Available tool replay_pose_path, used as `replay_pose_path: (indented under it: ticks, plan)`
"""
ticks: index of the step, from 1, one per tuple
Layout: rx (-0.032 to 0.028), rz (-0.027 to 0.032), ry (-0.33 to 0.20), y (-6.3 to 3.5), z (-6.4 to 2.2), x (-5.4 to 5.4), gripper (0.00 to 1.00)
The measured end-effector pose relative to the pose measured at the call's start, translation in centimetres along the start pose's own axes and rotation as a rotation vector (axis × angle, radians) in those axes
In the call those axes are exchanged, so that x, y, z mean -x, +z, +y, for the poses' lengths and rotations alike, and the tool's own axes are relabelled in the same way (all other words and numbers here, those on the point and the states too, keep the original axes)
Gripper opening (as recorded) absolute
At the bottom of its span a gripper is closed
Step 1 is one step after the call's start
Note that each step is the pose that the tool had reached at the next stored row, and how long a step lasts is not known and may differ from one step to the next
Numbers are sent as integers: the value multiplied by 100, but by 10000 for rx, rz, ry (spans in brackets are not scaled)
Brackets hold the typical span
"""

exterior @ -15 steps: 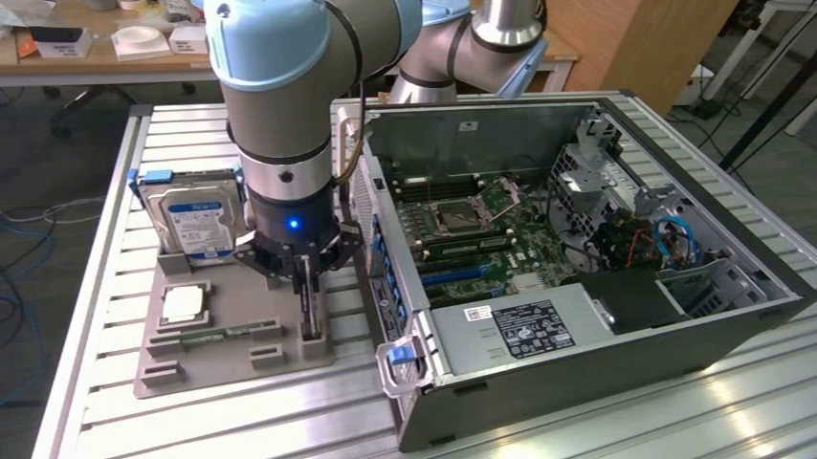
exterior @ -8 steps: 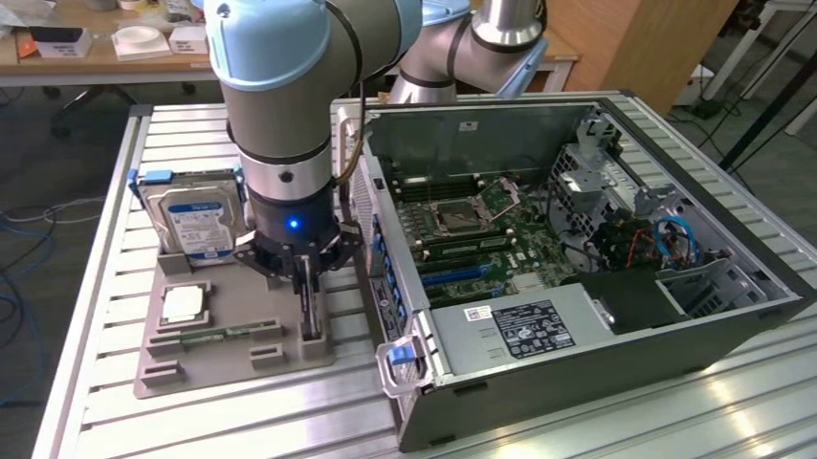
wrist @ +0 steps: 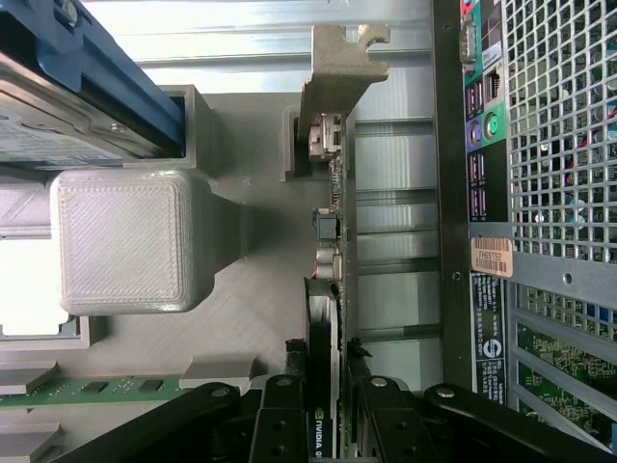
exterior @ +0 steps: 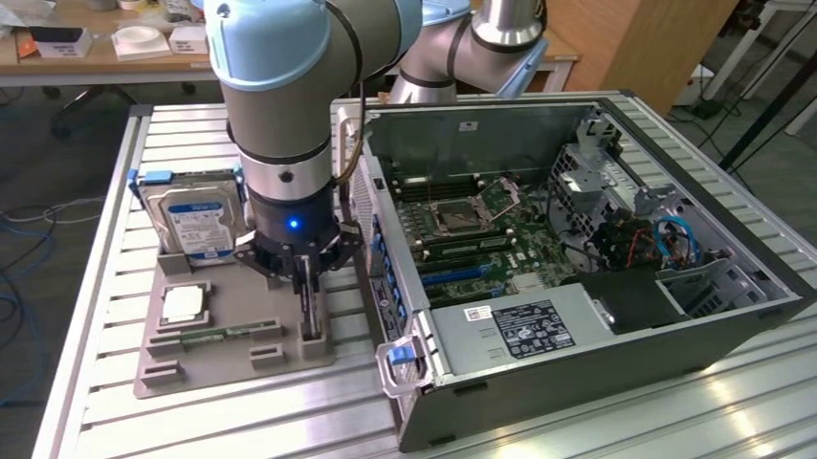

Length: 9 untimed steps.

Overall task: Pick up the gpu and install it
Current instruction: 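Pick up the gpu and move the gpu toward the slot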

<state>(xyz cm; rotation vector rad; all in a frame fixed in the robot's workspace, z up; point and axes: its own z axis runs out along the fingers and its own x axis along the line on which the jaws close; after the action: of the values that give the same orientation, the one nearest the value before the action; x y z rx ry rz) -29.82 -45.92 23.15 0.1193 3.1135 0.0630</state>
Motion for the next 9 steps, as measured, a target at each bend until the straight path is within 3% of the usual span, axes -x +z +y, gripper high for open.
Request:
replay_pose_path:
  ticks: [9]
  plan:
    - [0,1,1,-90,4,2,26]
